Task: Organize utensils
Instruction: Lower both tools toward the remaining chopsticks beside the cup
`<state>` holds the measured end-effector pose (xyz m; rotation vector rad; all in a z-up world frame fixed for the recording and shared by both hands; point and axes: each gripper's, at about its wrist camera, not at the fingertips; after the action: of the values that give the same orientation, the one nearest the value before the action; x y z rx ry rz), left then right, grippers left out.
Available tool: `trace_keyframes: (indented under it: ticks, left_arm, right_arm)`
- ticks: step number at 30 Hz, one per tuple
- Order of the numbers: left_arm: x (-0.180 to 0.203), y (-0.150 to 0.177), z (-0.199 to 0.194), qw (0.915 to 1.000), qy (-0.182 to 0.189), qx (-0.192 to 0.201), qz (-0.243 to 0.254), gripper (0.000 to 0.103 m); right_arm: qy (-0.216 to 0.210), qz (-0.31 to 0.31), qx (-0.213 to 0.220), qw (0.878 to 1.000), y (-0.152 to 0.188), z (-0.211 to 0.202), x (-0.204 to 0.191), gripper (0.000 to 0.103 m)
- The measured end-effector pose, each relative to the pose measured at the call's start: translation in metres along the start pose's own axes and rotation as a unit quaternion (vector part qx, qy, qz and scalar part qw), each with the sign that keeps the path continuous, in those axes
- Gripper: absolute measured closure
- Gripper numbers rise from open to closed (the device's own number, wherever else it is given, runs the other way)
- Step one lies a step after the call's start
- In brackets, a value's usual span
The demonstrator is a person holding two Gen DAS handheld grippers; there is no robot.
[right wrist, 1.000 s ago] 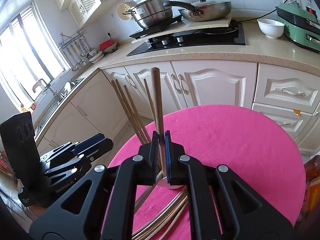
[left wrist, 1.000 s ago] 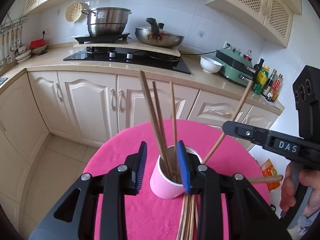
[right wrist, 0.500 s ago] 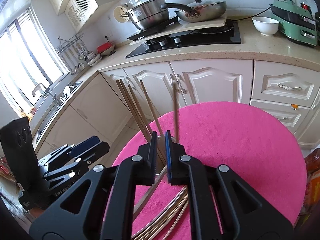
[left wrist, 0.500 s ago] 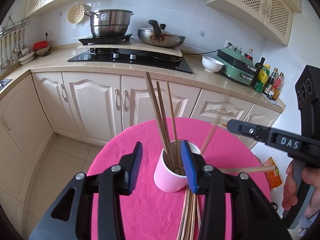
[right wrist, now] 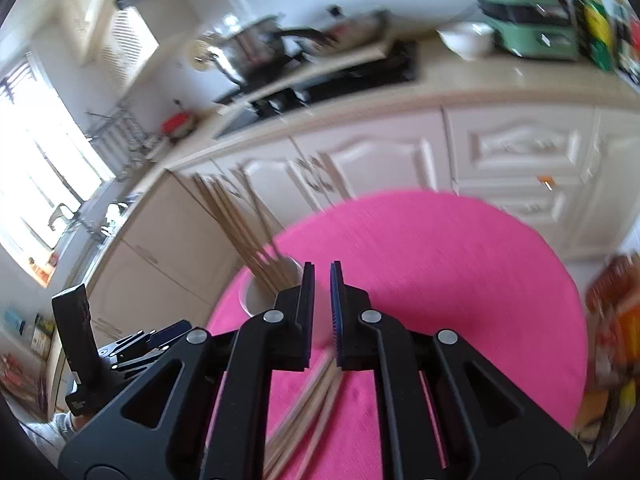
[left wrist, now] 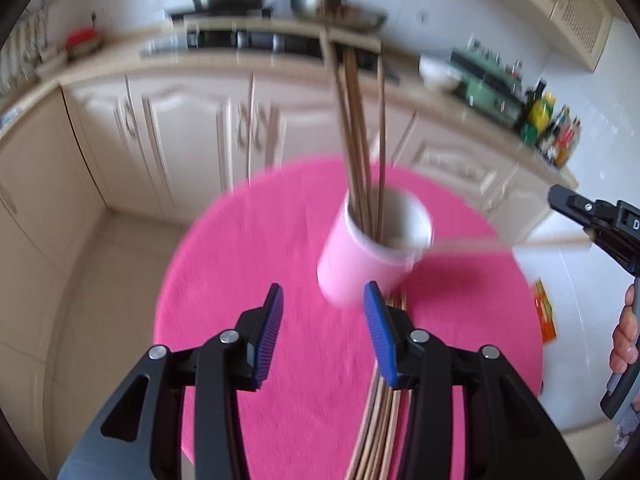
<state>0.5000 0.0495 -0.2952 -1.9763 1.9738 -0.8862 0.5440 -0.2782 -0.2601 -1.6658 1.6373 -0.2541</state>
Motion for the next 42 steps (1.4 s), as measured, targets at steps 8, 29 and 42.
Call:
trace_keyframes:
  ticks: [8, 29, 42]
  left_arm:
    - [0.022, 0.040, 0.067, 0.9897, 0.018, -0.133, 0.048, 0.061]
    - [0.058, 0.056, 0.122, 0.9698, -0.043, -0.202, 0.129, 0.061]
    - [0.079, 0.050, 0.127, 0.9631, -0.030, -0.228, 0.140, 0.094]
  right_arm:
    - [0.031, 0.055, -0.069, 0.996, 0.060, 0.010, 0.031, 0.094]
    - [0.042, 0.079, -0.134, 0.987, 0.120, 0.021, 0.032, 0.094]
    - [0.058, 0.050, -0.189, 0.979, 0.125, 0.055, 0.004, 0.094]
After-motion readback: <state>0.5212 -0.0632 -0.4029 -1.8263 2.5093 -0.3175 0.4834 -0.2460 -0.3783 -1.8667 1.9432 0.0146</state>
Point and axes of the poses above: each gripper's, at about its wrist camera, not at the fingertips, and z roughly the way its jaws point, x to its right, y to its underside, and after that the axes turned 5 degrees about y, right-handed
